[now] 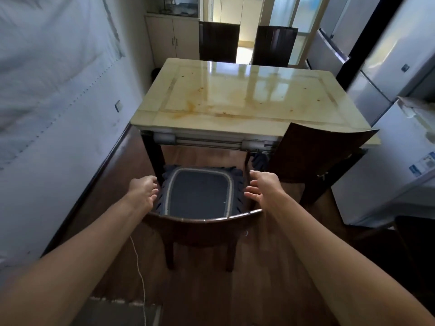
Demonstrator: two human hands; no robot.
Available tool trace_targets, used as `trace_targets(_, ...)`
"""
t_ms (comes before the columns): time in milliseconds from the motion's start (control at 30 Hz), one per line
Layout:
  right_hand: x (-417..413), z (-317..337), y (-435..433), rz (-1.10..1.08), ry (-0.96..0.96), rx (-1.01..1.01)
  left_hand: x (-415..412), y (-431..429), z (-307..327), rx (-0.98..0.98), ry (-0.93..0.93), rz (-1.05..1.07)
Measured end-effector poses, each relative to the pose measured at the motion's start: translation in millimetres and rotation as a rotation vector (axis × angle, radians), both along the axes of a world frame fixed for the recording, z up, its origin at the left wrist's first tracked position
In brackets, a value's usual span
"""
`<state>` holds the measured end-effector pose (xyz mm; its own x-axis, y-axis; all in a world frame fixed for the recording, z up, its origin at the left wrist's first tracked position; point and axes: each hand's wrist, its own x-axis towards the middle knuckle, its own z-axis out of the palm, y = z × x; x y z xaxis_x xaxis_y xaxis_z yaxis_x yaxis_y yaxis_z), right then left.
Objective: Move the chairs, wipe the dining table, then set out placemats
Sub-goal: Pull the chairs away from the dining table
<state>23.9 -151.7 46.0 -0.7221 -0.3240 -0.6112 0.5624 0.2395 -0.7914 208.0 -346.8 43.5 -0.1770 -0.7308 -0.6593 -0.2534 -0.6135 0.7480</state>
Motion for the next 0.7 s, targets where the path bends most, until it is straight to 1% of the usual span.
trace_targets(67, 16, -15, 0, -0.081, 0.103, 0.121, 27, -12, -8, -0.090, -0.094, 0.072)
trace_targets(133, 33, -29, 2, -0.197, 0.204, 0.283, 47, -23, -20, -0.094, -0.136, 0.121)
trace_targets(200, 53, -38, 3, -0.329, 0.219, 0.429, 60, -28, -33, -0.053, -0.155, 0.130)
trace_targets(233, 59, -41, 6, -0.394, 0.175, 0.444, 61, -25, -37, -0.020, -0.134, 0.131)
trace_targets(300, 77, -48, 3, -0.463, 0.023, 0.333, 64, -21, -45, 0.106, -0.072, 0.127)
trace_targets(367, 91, -54, -3, -0.406, -0.166, 0.169, 65, -15, -49, 0.271, 0.025, 0.095)
trace_targets(433, 101, -62, -13, -0.320, -0.277, 0.072, 67, -18, -56, 0.417, 0.126, 0.076)
trace_targets(500, 111, -71, -25, -0.282, -0.325, 0.016, 68, -22, -65, 0.502, 0.178, 0.074)
trace_targets(633, 114, -85, -43, -0.260, -0.378, -0.044, 60, -26, -80, 0.564, 0.196, 0.025)
trace_targets(700, 109, -92, -45, -0.276, -0.392, -0.049, 55, -26, -82, 0.574, 0.171, -0.004)
